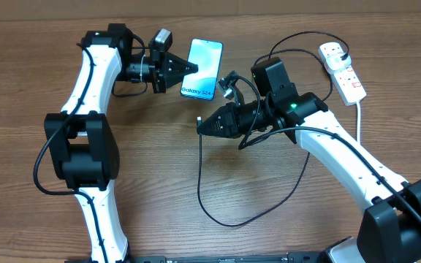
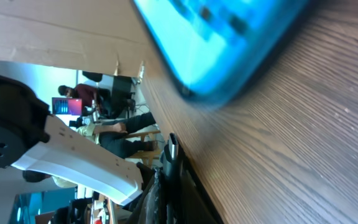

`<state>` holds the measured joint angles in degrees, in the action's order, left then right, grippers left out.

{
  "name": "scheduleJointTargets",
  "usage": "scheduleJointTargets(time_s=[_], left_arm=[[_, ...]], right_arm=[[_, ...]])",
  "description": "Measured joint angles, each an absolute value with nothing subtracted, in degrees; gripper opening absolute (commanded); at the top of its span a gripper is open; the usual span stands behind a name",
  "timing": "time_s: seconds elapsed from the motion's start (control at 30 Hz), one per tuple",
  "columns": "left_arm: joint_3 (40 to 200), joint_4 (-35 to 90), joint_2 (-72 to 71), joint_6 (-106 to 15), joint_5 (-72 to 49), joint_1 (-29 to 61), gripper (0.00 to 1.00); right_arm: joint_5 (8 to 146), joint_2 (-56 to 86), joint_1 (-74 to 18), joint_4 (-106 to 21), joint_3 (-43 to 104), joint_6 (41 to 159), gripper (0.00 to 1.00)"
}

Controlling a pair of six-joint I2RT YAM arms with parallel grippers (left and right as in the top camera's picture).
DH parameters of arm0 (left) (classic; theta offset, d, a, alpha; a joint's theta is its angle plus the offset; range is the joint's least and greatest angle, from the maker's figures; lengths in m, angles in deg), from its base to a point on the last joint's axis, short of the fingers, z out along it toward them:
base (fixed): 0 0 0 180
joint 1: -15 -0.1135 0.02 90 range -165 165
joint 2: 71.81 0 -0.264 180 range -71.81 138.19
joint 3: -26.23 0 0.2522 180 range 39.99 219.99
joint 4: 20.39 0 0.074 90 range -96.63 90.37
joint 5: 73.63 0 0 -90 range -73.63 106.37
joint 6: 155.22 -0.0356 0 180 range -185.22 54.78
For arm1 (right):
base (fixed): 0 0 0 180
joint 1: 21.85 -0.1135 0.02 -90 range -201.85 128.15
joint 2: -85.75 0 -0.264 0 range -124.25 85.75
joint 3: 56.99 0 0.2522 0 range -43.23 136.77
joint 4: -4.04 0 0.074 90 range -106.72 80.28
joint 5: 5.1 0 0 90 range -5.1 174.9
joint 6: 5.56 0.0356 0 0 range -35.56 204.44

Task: Plug charger to phone and switch on socket
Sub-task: 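Align the plug under the phone's charging port with the right gripper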

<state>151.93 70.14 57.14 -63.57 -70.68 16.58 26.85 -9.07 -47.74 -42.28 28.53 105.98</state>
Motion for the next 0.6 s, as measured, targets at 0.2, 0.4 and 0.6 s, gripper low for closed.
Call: scheduleJointTargets(time_s=[0.2,0.4,0.6], left_arm=[[151.9,70.1,57.1,-64.0,-70.7,16.6,0.04],[151.9,70.1,57.1,-64.0,-70.7,16.4,0.04],[151.9,70.1,57.1,-63.9,-70.7,15.8,0.04]], right_arm=[[27.7,-9.1,-47.7,-38.3,28.5,110.1,0.04],[29.8,-9.1,-47.7,-34.9,28.5,114.4,0.04],[30.7,-9.1,-47.6,-31.3,28.5,118.6,0.04]])
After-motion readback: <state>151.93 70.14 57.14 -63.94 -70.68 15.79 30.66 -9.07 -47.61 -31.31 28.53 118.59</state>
